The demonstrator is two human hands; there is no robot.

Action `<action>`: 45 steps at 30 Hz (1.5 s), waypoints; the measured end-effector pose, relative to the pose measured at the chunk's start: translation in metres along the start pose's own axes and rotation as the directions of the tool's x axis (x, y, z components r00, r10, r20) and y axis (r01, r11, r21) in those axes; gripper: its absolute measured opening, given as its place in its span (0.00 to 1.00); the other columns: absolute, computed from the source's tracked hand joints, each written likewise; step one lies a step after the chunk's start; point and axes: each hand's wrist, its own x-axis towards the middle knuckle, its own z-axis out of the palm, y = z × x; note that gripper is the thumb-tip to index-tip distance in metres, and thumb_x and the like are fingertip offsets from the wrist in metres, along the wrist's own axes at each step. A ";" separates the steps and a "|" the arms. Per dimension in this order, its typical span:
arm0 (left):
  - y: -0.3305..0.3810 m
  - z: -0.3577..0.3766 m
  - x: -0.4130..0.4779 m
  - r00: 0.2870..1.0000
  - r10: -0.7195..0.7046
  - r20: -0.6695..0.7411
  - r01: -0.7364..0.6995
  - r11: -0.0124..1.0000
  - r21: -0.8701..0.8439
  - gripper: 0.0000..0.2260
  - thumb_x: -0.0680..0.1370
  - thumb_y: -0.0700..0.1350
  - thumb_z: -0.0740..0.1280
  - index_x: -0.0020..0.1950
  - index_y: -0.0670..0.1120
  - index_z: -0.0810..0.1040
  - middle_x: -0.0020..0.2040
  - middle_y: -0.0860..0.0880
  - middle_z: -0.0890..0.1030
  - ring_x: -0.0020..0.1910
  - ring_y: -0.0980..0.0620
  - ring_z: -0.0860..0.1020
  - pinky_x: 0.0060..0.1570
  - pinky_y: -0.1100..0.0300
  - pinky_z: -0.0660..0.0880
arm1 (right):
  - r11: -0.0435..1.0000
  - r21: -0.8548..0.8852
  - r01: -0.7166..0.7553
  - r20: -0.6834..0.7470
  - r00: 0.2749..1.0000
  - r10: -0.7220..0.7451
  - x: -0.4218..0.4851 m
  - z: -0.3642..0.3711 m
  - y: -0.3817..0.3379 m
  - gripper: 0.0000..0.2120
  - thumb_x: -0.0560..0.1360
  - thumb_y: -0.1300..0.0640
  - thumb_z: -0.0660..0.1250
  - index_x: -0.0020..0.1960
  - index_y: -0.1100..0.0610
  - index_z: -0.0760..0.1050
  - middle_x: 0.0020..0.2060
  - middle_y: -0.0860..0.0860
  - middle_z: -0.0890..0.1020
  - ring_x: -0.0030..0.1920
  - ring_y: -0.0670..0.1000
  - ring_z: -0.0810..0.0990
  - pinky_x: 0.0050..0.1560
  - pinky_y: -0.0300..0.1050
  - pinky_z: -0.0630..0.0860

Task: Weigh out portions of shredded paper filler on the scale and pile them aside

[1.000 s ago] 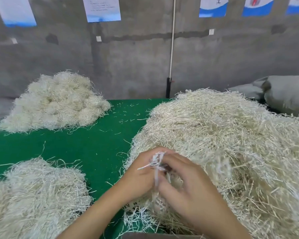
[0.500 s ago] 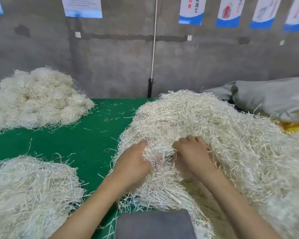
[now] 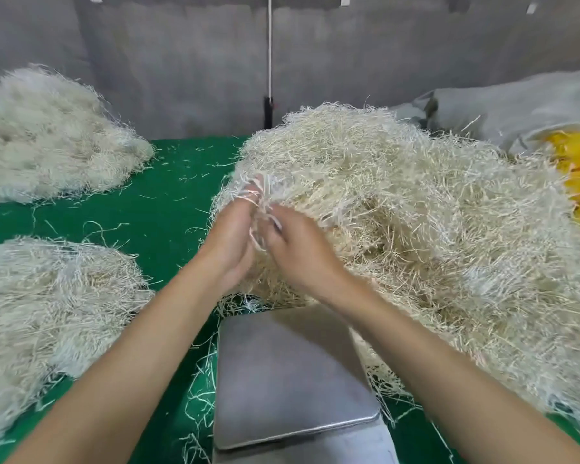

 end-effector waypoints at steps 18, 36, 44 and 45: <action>0.010 -0.064 -0.008 0.998 -0.052 -0.027 0.047 0.444 0.895 0.30 0.76 0.44 0.61 0.78 0.46 0.58 0.66 0.52 0.73 0.45 0.58 0.81 0.39 0.62 0.78 | 0.783 -0.536 0.316 0.485 0.874 -0.021 0.040 -0.021 0.081 0.44 0.73 0.51 0.68 0.79 0.43 0.42 0.80 0.47 0.46 0.79 0.51 0.44 0.74 0.55 0.35; 0.035 -0.073 -0.012 0.913 0.240 -0.330 -0.064 0.883 0.465 0.14 0.79 0.38 0.55 0.57 0.28 0.70 0.55 0.33 0.74 0.47 0.44 0.74 0.57 0.47 0.73 | 0.934 -0.354 0.053 0.210 0.977 0.025 0.063 -0.024 0.091 0.34 0.76 0.63 0.69 0.78 0.47 0.60 0.75 0.50 0.67 0.72 0.52 0.68 0.66 0.40 0.66; 0.040 -0.064 -0.001 0.955 0.226 -0.190 -0.039 0.732 0.680 0.05 0.78 0.40 0.63 0.45 0.50 0.75 0.43 0.48 0.81 0.35 0.53 0.76 0.31 0.61 0.73 | 0.959 -0.266 -0.100 0.189 0.970 0.154 0.042 -0.042 0.098 0.38 0.69 0.31 0.63 0.75 0.40 0.59 0.55 0.41 0.75 0.46 0.40 0.78 0.41 0.31 0.80; 0.038 -0.064 -0.001 0.958 0.241 -0.153 -0.055 0.682 0.729 0.09 0.77 0.37 0.63 0.44 0.51 0.76 0.41 0.49 0.82 0.30 0.56 0.76 0.26 0.63 0.72 | 0.958 -0.274 -0.082 0.180 0.974 0.135 0.040 -0.037 0.097 0.39 0.67 0.29 0.61 0.75 0.38 0.59 0.60 0.41 0.73 0.51 0.42 0.77 0.48 0.36 0.80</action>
